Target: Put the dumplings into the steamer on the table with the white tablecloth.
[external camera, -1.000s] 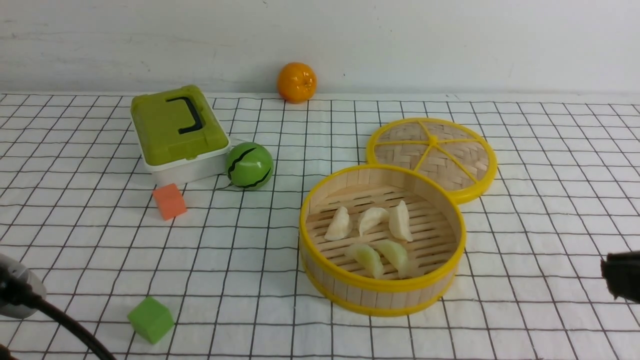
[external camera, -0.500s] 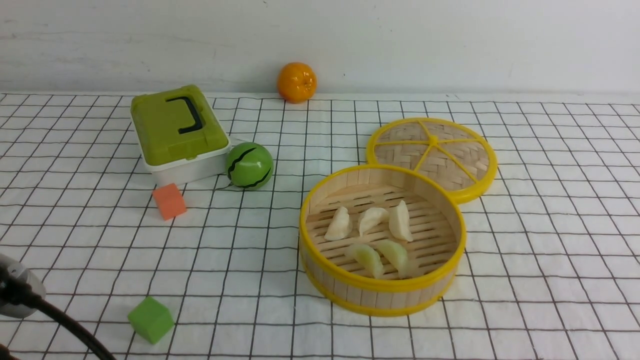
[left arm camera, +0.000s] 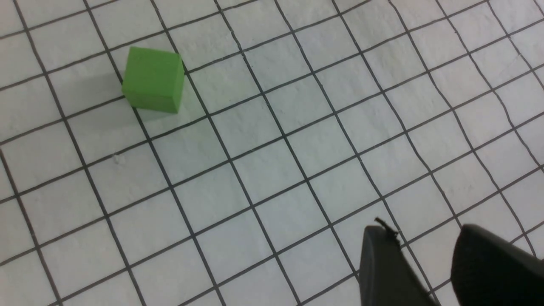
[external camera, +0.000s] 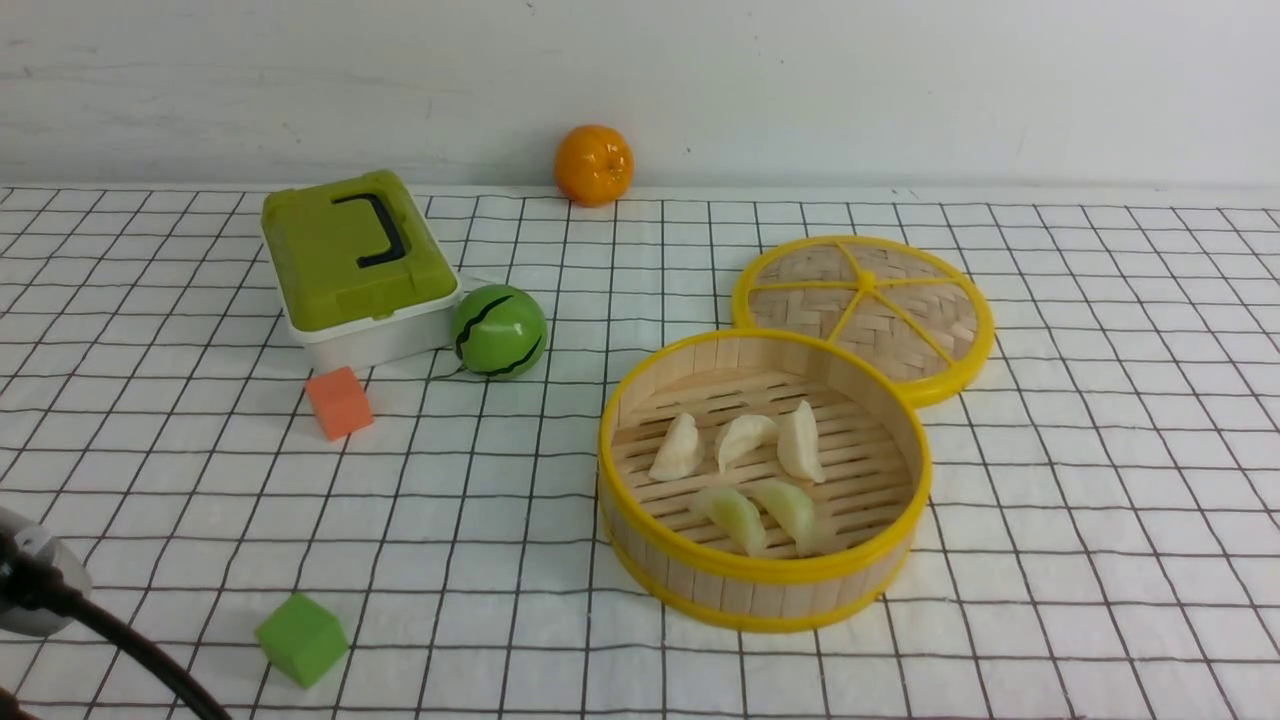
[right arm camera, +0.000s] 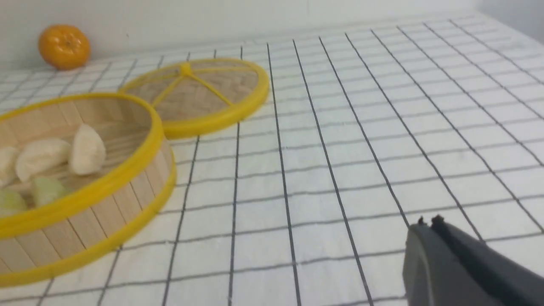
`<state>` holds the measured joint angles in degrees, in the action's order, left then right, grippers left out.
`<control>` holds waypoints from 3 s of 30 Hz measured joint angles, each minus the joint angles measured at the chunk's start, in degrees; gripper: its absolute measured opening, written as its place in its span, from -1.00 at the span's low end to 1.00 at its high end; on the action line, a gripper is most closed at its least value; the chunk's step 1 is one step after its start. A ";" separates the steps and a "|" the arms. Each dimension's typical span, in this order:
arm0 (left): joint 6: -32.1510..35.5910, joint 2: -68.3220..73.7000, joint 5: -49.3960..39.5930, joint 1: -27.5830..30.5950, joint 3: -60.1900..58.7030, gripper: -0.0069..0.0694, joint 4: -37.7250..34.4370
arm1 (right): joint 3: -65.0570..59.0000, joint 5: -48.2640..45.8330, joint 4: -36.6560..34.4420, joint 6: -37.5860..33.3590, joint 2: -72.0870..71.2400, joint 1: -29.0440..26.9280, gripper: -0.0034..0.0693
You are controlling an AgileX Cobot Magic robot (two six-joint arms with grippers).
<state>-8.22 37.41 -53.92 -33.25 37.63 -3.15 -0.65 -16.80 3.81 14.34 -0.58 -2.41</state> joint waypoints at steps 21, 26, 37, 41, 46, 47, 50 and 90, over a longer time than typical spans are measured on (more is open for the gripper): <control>0.00 0.00 0.00 0.00 0.00 -0.19 0.00 | -0.44 -5.51 0.43 0.06 0.00 -0.41 -0.97; 0.00 0.00 0.00 0.00 0.00 -0.19 0.00 | -0.44 -5.57 0.25 0.17 0.00 -0.41 -0.96; 0.00 0.00 0.00 0.00 0.00 -0.19 0.00 | -0.44 -5.57 0.25 0.17 0.00 -0.41 -0.94; 0.00 0.00 0.00 0.00 0.00 -0.19 0.00 | -0.44 -5.57 0.25 0.17 0.00 -0.41 -0.93; 0.00 0.00 0.00 0.00 0.00 -0.19 0.00 | -0.44 -5.57 0.25 0.17 0.00 -0.41 -0.92; 0.00 0.00 0.00 0.00 0.00 -0.19 0.00 | -0.44 -5.57 0.25 0.17 0.00 -0.41 -0.92; 0.00 0.00 0.00 0.00 0.00 -0.19 0.00 | -0.44 -5.57 0.25 0.17 0.00 -0.41 -0.91; -7.51 -34.93 48.84 23.83 -29.23 -0.85 1.53 | -0.39 -5.57 0.19 0.22 0.00 -0.41 -0.77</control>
<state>-15.73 2.48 -5.09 -9.42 8.40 -1.62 -1.04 -22.37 4.01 14.55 -0.58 -2.82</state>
